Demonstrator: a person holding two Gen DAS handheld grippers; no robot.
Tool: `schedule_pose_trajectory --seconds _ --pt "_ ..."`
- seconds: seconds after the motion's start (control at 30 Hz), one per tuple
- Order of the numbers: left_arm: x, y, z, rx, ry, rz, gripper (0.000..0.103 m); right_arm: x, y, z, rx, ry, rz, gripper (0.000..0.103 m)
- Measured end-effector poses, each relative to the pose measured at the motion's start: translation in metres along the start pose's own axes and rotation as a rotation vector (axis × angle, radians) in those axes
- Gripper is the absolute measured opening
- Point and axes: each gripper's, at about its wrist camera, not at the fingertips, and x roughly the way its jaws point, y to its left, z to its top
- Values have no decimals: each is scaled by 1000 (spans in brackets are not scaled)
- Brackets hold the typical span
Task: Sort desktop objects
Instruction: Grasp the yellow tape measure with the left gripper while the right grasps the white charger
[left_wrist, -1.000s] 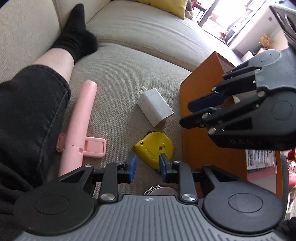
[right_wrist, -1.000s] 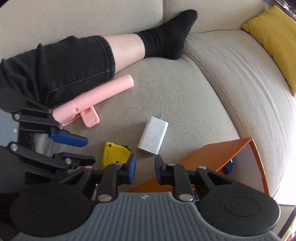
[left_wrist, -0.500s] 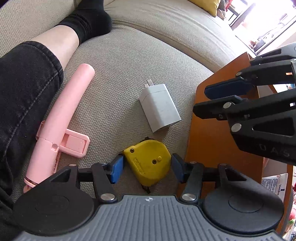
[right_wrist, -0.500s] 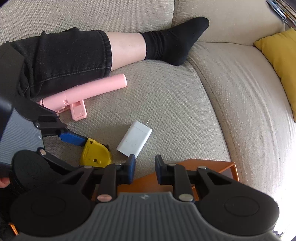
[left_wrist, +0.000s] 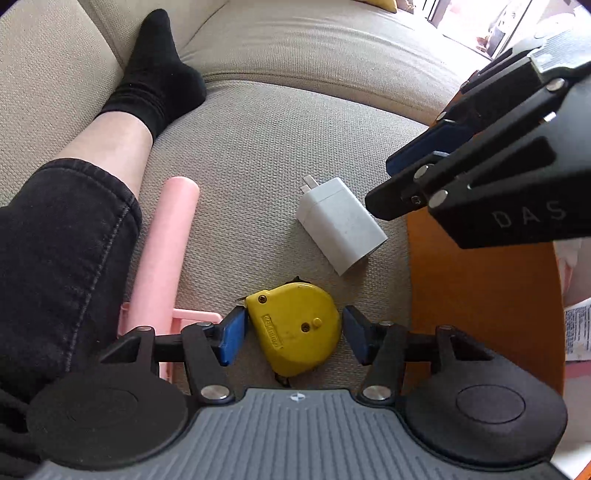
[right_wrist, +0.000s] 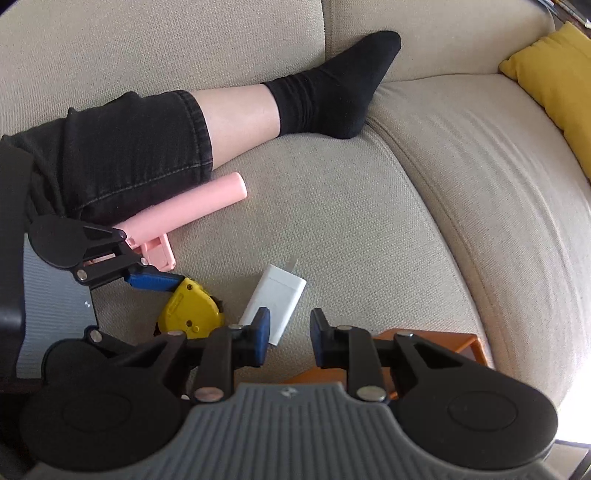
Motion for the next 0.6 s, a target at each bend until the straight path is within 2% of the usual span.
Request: schedule_pose_trajectory --seconds 0.03,0.1,0.13,0.27,0.47,0.6 --pt "-1 3 -1 14 -8 -6 66 4 0 3 21 14 -3 27" --pt "-3 10 -4 16 -20 -25 66 12 0 9 66 38 4 38" --pt "-4 11 -5 12 -23 -33 66 16 0 12 87 49 14 39" --pt "-4 13 -8 -34 -21 -33 66 35 0 19 139 113 -1 40" --pt "-5 10 -8 -102 -7 0 66 46 1 20 155 147 9 42" --pt "0 4 -6 -109 8 40 66 51 1 17 168 158 17 39"
